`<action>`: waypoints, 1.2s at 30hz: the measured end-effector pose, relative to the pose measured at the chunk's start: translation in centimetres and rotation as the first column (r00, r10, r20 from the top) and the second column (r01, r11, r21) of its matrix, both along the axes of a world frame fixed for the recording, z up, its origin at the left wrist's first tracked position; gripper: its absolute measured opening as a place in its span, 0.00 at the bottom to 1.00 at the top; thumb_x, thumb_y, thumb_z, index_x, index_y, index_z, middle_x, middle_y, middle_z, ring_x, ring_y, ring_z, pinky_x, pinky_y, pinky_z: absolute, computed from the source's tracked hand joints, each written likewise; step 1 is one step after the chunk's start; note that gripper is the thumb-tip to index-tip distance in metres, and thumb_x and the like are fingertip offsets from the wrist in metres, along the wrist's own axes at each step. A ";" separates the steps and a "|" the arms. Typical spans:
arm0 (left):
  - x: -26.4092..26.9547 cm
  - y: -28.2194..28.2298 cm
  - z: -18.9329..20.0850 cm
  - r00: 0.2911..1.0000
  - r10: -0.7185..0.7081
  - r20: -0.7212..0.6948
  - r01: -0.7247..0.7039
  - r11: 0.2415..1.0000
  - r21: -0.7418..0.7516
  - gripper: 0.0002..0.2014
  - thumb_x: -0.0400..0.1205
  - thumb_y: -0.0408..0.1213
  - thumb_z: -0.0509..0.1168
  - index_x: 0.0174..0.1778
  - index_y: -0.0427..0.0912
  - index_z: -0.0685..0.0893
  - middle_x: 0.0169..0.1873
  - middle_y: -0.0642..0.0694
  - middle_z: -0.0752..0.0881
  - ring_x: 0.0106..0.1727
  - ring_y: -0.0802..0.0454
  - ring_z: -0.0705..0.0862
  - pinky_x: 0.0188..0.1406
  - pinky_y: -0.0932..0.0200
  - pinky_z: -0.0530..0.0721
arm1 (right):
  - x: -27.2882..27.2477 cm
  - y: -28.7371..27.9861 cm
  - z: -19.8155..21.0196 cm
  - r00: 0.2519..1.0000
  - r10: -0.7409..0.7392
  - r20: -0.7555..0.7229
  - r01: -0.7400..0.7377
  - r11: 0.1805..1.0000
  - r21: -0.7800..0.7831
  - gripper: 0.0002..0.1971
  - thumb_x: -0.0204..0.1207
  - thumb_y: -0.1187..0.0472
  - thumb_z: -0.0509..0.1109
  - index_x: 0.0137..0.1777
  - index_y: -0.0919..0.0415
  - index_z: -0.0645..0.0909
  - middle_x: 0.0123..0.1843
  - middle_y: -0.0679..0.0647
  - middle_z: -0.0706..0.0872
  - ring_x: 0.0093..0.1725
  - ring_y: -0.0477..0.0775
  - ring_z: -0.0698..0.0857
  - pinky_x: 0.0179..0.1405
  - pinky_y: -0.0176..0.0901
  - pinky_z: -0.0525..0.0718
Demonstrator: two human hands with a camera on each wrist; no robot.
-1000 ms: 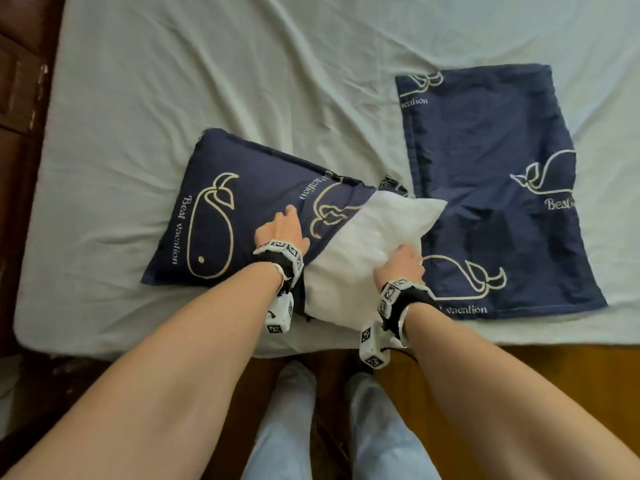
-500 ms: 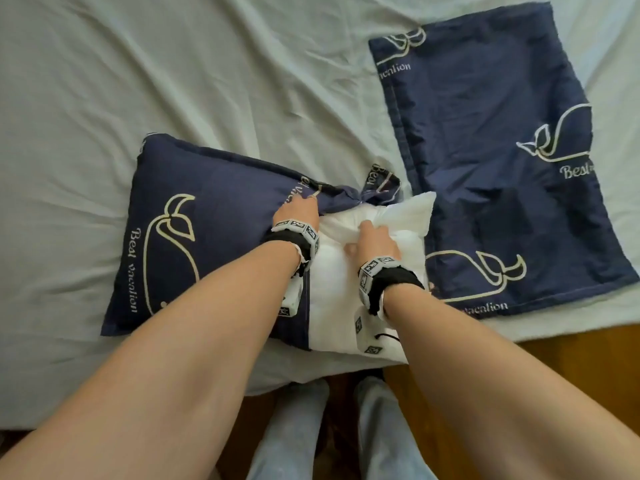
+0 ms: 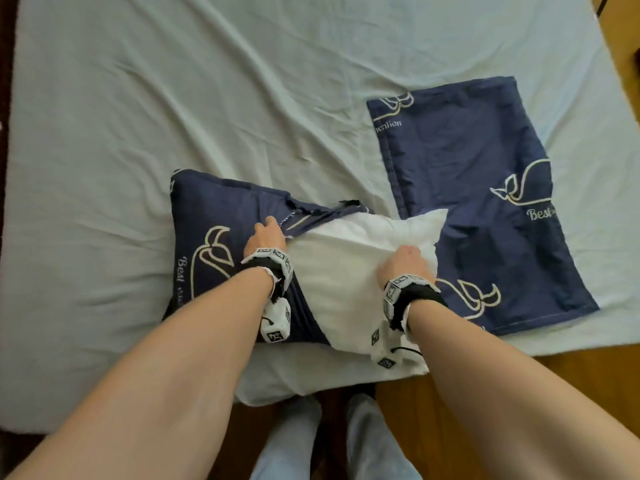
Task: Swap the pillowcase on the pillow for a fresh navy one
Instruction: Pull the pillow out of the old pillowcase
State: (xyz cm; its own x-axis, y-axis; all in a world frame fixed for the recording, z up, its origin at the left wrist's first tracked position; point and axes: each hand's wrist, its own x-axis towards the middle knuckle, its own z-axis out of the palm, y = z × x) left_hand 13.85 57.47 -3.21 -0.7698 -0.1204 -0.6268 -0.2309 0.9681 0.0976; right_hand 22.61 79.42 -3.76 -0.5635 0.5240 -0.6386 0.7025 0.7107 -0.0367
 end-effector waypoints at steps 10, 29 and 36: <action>6.4 -1.9 -3.9 0.989 -0.054 0.140 0.065 0.995 -0.077 0.56 0.70 0.56 0.76 0.83 0.40 0.46 0.71 0.40 0.75 0.67 0.38 0.80 0.52 0.46 0.80 | 0.3 -3.9 -3.8 0.925 0.350 -0.150 -0.347 0.937 0.044 0.53 0.69 0.55 0.79 0.84 0.42 0.45 0.88 0.52 0.40 0.67 0.66 0.75 0.42 0.52 0.78; 1.7 -3.0 4.8 0.997 0.019 -0.069 -0.023 0.998 -0.053 0.29 0.83 0.27 0.54 0.81 0.37 0.55 0.68 0.29 0.78 0.69 0.30 0.77 0.64 0.41 0.75 | -6.9 -5.6 6.8 0.846 0.060 -0.530 -0.267 0.908 -0.323 0.07 0.72 0.68 0.66 0.49 0.63 0.83 0.48 0.60 0.86 0.53 0.65 0.84 0.45 0.44 0.75; 0.2 -3.0 14.9 0.979 0.042 -0.199 -0.060 0.995 -0.082 0.22 0.84 0.42 0.60 0.73 0.37 0.70 0.61 0.35 0.84 0.61 0.34 0.83 0.52 0.46 0.80 | -6.6 -4.3 16.7 0.797 0.216 -0.565 -0.375 0.909 -0.182 0.09 0.74 0.65 0.66 0.50 0.55 0.85 0.52 0.59 0.88 0.54 0.65 0.85 0.47 0.44 0.76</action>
